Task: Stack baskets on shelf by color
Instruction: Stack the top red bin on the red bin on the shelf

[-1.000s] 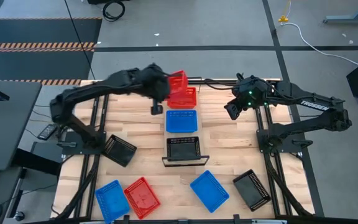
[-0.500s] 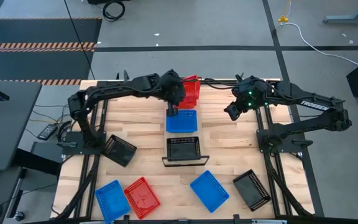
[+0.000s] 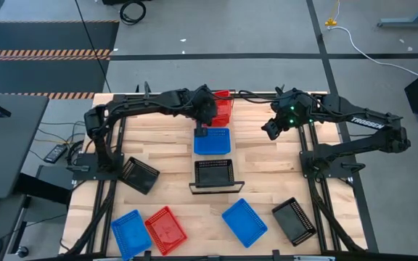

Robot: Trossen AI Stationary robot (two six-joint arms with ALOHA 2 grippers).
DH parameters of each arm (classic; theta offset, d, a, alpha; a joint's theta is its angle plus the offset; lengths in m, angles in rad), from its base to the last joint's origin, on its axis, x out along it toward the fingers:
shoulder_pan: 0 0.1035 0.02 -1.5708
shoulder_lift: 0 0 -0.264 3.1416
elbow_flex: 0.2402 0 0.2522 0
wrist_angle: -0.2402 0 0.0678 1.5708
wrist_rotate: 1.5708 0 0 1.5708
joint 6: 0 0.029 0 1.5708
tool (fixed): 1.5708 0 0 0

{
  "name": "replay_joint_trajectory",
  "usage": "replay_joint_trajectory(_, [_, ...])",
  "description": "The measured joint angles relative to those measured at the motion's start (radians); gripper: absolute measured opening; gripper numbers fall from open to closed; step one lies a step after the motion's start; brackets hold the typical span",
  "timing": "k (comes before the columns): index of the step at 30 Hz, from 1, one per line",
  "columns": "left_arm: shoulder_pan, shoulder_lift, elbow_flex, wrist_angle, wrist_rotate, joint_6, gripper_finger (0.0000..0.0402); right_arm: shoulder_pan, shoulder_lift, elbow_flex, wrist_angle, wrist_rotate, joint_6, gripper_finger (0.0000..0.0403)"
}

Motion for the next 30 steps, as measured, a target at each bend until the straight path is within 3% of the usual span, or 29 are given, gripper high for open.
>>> replay_joint_trajectory(12, [0.000,0.000,0.000,-0.055,-0.004,0.008,0.0039,0.000,0.000,0.000,-0.001,0.000,-0.002,0.0122])
replay_joint_trajectory(30, [0.004,-0.002,0.000,-0.050,-0.063,-0.014,0.0116,0.001,0.000,0.000,-0.002,-0.007,0.000,0.0122])
